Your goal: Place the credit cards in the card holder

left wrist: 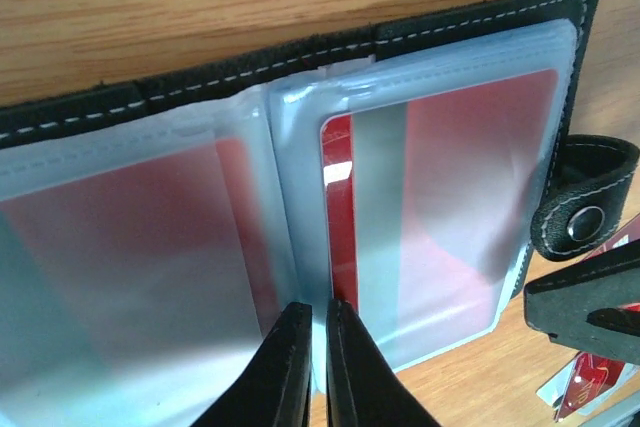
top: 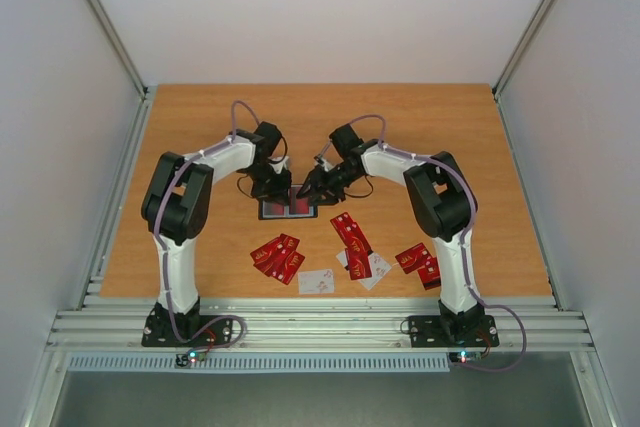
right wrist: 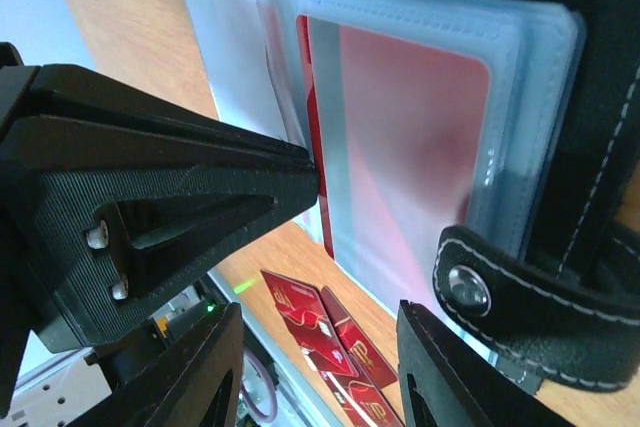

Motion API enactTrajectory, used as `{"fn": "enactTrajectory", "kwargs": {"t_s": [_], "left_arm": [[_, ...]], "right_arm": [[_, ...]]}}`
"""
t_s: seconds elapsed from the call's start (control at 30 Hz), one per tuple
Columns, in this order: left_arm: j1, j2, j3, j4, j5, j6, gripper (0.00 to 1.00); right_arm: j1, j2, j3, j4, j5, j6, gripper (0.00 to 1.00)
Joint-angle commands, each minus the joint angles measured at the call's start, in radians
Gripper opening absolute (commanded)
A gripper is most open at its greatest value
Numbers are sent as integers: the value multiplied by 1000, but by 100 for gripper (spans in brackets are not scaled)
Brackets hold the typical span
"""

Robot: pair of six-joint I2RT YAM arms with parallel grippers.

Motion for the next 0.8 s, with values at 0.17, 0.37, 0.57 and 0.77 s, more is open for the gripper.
{"fn": "enactTrajectory", "kwargs": {"t_s": [0.17,0.37,0.57,0.77], "left_arm": [[3,45,25,6,13,36,6],[3,53,24,6,11,35,6],[3,61,22,9,10,33,5],[3,64,19,10,12,32,5]], "right_arm": [[-17,29,31,-52,28,-20,43],[-20,34,31,-63,27,-33,43],[-20,34,25,-73,34,-46,43],[-20,46,30,-59,17,-45,43]]}}
